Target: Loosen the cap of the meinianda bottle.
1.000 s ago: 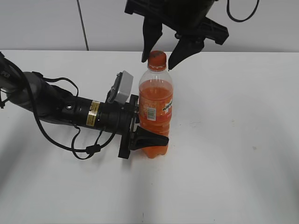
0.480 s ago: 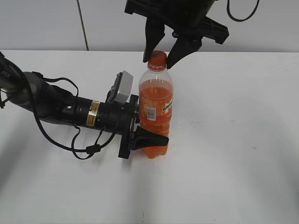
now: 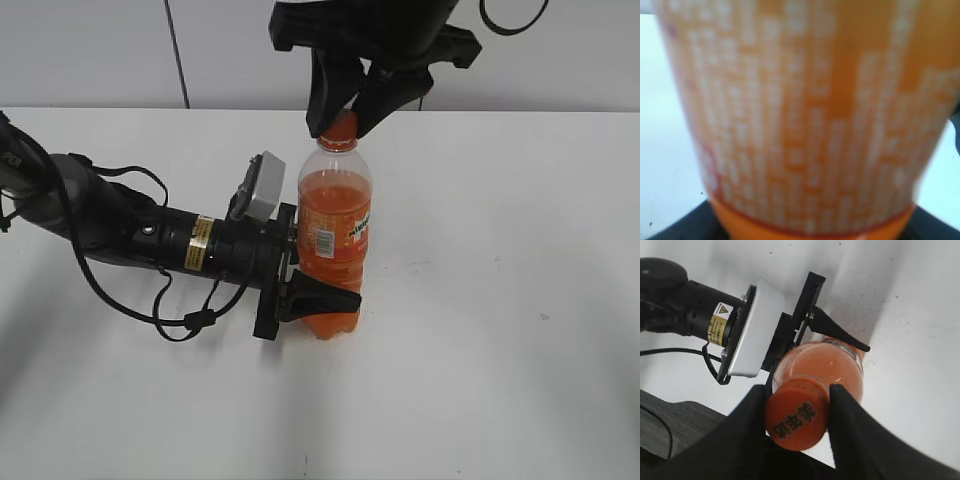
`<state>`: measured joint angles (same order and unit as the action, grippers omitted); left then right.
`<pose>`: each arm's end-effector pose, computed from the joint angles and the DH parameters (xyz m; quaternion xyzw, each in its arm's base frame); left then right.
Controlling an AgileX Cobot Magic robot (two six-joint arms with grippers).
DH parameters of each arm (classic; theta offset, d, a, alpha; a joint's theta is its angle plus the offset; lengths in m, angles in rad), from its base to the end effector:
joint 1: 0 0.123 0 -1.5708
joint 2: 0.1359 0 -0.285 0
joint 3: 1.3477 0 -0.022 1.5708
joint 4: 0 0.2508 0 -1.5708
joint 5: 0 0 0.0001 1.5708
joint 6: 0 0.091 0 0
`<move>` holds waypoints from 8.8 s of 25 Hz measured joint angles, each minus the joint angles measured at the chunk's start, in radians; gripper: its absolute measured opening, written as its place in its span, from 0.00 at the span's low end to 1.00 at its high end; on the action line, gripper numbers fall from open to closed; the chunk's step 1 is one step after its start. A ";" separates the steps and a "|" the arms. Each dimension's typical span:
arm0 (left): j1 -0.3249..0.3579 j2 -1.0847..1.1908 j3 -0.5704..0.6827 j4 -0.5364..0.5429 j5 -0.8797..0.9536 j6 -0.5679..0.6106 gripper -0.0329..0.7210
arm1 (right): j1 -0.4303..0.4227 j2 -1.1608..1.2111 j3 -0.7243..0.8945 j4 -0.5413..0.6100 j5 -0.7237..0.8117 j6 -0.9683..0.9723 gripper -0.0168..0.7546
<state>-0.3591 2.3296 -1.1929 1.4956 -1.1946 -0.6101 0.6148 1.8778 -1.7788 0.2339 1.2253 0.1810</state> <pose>0.3341 -0.2155 0.0689 0.5768 0.5561 -0.4572 0.3861 0.3177 0.2486 0.3159 -0.1905 0.9609 0.1698 0.1076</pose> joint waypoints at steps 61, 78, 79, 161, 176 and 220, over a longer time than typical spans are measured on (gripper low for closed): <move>0.003 -0.001 -0.001 0.033 -0.009 0.019 0.58 | -0.001 0.000 0.000 0.094 0.019 -1.813 0.38; 0.003 -0.001 -0.001 0.033 -0.009 0.017 0.58 | -0.001 0.000 0.000 0.094 0.016 -1.815 0.41; 0.003 -0.001 -0.001 0.032 -0.009 0.016 0.58 | -0.001 0.000 0.000 0.094 0.015 -1.815 0.41; 0.001 -0.001 -0.001 0.034 -0.009 0.008 0.58 | 0.000 -0.004 0.004 0.017 0.005 0.232 0.52; 0.000 -0.001 -0.001 0.033 -0.009 0.005 0.58 | 0.000 -0.004 0.004 0.020 0.001 0.235 0.40; 0.000 -0.001 -0.001 0.052 -0.010 0.004 0.57 | 0.000 -0.004 0.004 0.060 0.012 -1.344 0.39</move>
<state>-0.3590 2.3287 -1.1940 1.5480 -1.2049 -0.6062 0.6148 1.8735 -1.7751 0.2939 1.2369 -1.1628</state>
